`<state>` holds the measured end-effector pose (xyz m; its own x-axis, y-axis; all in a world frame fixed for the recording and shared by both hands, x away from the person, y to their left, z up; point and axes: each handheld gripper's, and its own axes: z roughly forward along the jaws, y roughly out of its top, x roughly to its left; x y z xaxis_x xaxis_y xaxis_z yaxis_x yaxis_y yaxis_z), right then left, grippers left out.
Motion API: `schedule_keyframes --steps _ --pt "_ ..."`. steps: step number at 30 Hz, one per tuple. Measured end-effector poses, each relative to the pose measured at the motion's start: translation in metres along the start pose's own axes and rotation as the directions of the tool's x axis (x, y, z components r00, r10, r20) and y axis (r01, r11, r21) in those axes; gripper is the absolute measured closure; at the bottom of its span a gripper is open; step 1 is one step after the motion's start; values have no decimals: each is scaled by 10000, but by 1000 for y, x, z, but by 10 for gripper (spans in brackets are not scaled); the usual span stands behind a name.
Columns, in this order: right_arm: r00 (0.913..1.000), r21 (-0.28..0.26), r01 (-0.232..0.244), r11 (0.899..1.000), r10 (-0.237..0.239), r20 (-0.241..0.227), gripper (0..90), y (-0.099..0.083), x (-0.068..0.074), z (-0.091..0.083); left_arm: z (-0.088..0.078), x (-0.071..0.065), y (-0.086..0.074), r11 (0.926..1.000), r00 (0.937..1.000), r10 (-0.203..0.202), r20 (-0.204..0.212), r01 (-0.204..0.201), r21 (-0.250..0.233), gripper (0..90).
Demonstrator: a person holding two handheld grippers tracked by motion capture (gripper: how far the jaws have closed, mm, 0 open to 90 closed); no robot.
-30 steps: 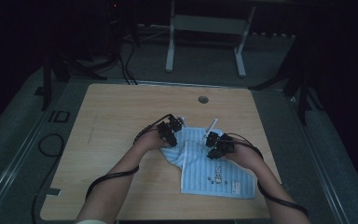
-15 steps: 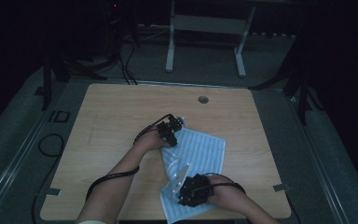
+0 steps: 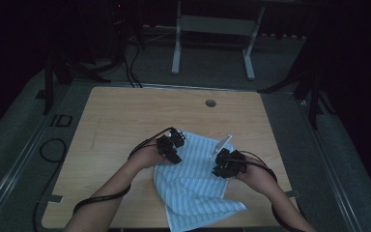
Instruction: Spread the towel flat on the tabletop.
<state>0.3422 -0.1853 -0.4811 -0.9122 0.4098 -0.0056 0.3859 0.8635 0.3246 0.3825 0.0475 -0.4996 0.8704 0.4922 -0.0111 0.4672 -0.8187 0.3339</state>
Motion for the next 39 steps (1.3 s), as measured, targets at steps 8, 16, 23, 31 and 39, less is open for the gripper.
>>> schedule_keyframes --steps 8,16,23,31,39 --pt "9979 784 -641 9949 641 28 800 -17 -24 34 16 8 -16 9988 9998 -206 -75 209 432 573" --pt "9886 885 -1498 9847 1476 312 799 -13 -73 35 25 32 3 9973 9973 -715 -184 717 143 567" --pt "9830 936 -1794 9793 1745 573 781 -7 -104 37 32 47 24 9941 9929 -1071 -511 1077 90 566" --pt "9583 863 -2822 9555 2765 723 778 -4 -142 37 37 56 35 9870 9855 -1597 -577 1583 -283 536" --pt "9468 957 -3194 9428 3132 743 715 -2 -150 34 32 56 41 9829 9833 -1804 -254 1793 -421 512"
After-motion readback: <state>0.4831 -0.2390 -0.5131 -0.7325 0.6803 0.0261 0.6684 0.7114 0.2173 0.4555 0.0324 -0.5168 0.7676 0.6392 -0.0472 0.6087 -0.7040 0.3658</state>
